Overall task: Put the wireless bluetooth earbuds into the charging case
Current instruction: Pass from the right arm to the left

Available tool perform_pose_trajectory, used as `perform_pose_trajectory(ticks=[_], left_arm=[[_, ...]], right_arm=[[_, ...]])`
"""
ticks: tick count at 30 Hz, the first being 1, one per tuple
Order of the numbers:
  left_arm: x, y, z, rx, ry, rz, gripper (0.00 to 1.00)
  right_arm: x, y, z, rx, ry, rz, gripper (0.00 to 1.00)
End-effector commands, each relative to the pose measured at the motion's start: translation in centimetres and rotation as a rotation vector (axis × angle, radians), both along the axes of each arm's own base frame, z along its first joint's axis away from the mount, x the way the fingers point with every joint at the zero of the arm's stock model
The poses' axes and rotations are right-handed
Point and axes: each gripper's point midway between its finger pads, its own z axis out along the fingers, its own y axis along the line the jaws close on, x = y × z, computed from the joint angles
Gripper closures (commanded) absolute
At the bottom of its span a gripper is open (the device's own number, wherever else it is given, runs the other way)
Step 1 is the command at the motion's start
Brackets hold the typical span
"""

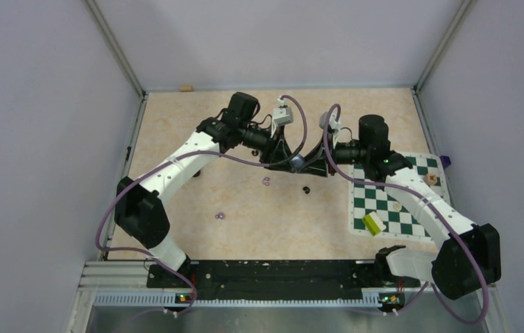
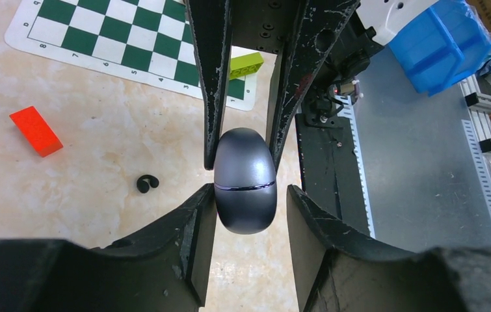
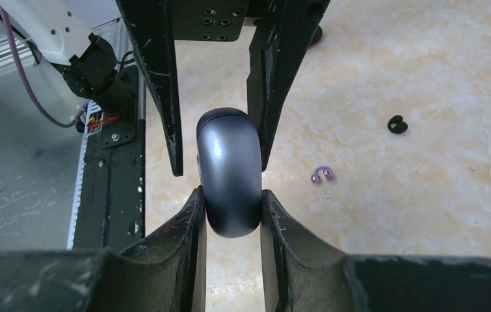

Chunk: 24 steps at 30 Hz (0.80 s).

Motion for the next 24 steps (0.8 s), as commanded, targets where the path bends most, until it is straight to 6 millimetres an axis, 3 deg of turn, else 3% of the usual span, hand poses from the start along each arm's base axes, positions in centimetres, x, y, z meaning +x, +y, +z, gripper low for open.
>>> perform_pose_trajectory(ticks=[1, 9, 16, 18, 21, 24], left_arm=[[0.5, -0.8, 1.4, -0.034, -0.047, -0.008, 0.52], [0.6, -1.0, 1.3, -0.027, -0.055, -0.005, 0.63], [0.5, -1.0, 1.3, -0.029, -0.052, -0.010, 0.96], [0.4, -1.0, 1.4, -0.031, -0.054, -0.015, 1.00], [0.0, -0.8, 1.3, -0.030, -0.068, -0.035, 1.00], [-0.5, -0.3, 1.2, -0.025, -0.099, -0.058, 1.00]], right_arm=[[0.2, 0.6, 1.6, 0.024, -0.054, 0.020, 0.91], [0.2, 0.6, 1.6, 0.023, -0.056, 0.020, 0.91], [0.2, 0.5, 1.5, 0.017, -0.061, 0.018, 0.90], [0.2, 0.5, 1.5, 0.016, -0.066, 0.020, 0.89], [0.2, 0.3, 1.7, 0.010, -0.088, 0.013, 0.79], [0.7, -0.2, 2.1, -0.007, -0.134, -0.015, 0.61]])
